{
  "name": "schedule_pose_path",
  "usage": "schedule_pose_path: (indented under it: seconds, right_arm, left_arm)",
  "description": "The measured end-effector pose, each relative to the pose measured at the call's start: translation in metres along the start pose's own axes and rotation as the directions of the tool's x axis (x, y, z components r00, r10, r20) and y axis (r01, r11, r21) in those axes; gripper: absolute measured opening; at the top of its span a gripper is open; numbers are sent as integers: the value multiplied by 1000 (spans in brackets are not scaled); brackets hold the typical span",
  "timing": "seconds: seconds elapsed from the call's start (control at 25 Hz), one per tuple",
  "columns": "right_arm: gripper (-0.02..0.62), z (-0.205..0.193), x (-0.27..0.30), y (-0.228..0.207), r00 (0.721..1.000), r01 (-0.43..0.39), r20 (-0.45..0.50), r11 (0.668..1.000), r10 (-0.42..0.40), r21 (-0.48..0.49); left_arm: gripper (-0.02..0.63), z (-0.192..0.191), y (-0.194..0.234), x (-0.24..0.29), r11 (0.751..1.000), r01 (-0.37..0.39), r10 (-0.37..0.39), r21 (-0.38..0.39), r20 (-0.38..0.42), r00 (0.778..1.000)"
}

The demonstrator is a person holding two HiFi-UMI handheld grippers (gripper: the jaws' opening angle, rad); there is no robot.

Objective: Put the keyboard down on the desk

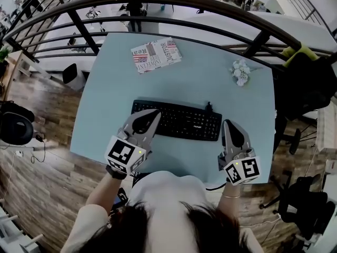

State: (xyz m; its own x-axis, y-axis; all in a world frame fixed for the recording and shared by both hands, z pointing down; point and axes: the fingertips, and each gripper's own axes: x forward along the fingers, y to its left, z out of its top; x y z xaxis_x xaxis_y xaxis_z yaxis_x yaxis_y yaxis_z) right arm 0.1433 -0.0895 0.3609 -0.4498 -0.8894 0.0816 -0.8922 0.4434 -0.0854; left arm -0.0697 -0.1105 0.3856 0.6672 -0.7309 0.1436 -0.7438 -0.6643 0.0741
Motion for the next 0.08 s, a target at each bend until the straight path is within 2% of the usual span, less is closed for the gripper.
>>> schedule_pose_path:
  seconds: [0.08]
  right_arm:
    - [0,1,1,0,1000,0,5,1000,0,-1]
  left_arm:
    - [57,1,0,0,1000,5,-5,4,1,1000]
